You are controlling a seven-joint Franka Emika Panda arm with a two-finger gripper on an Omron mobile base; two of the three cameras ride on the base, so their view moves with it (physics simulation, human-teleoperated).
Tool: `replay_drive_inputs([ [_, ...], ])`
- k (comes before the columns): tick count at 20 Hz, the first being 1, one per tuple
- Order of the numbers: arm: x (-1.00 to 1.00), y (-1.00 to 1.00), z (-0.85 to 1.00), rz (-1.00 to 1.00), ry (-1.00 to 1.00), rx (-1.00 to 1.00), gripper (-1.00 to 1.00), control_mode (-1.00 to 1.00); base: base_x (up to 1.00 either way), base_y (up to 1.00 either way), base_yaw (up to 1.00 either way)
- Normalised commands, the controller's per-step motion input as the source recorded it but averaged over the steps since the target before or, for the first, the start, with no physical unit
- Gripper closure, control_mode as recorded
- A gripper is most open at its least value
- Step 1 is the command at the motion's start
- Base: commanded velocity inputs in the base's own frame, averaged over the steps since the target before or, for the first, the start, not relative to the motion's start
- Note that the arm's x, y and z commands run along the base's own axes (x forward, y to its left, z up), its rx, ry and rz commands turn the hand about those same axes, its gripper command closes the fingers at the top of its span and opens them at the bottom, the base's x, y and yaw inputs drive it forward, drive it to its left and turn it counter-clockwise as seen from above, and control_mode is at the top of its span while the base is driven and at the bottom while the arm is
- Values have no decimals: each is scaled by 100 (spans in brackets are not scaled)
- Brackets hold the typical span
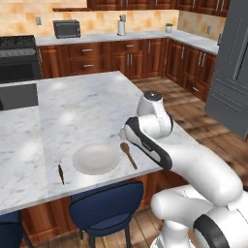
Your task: Take the fork and place it on the left side of the plate. Then take the spoon and place it on the right side of the plate. Make sure they're directly next to the plate.
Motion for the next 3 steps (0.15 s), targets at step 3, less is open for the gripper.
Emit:
replay_drive_inputs([
  [3, -32, -8, 0, 0, 0, 1, -100, -100, 0, 0, 0],
])
